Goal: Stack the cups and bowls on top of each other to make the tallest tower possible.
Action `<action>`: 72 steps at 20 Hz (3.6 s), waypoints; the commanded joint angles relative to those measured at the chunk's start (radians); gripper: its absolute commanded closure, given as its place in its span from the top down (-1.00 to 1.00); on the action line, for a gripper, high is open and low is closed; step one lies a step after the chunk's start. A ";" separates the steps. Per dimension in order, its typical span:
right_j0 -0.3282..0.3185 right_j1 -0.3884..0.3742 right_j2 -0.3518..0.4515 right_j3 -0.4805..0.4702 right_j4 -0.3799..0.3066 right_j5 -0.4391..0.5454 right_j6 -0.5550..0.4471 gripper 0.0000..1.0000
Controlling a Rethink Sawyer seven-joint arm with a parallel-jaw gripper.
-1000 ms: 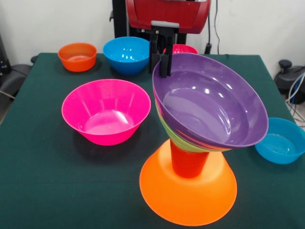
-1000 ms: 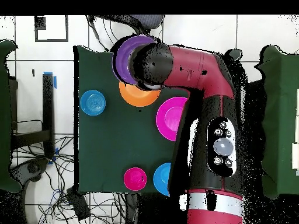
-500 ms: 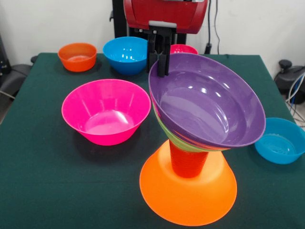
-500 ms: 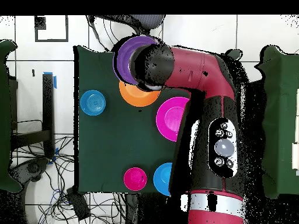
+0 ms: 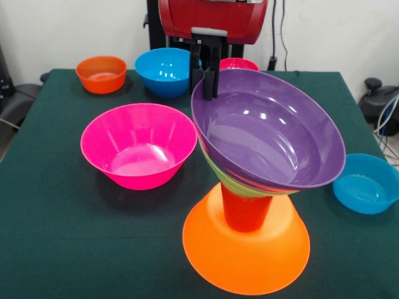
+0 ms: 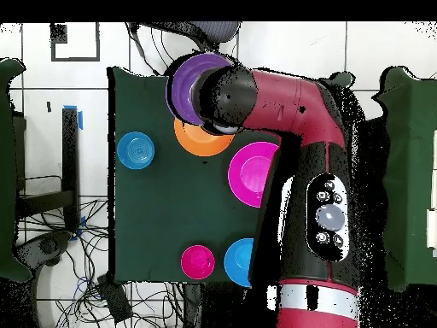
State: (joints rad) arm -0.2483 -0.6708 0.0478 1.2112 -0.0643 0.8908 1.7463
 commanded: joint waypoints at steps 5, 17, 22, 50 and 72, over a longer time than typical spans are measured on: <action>0.002 0.080 0.032 0.125 -0.062 0.020 0.002 -1.00; 0.000 0.082 0.039 0.131 -0.061 0.004 -0.003 -1.00; -0.001 0.080 0.038 0.134 -0.066 0.009 -0.013 -1.00; -0.005 0.080 0.040 0.128 -0.074 0.036 -0.036 1.00; 0.000 0.038 0.021 0.152 -0.099 0.005 -0.027 1.00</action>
State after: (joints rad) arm -0.2494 -0.6432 0.0432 1.2643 -0.0873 0.8910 1.7463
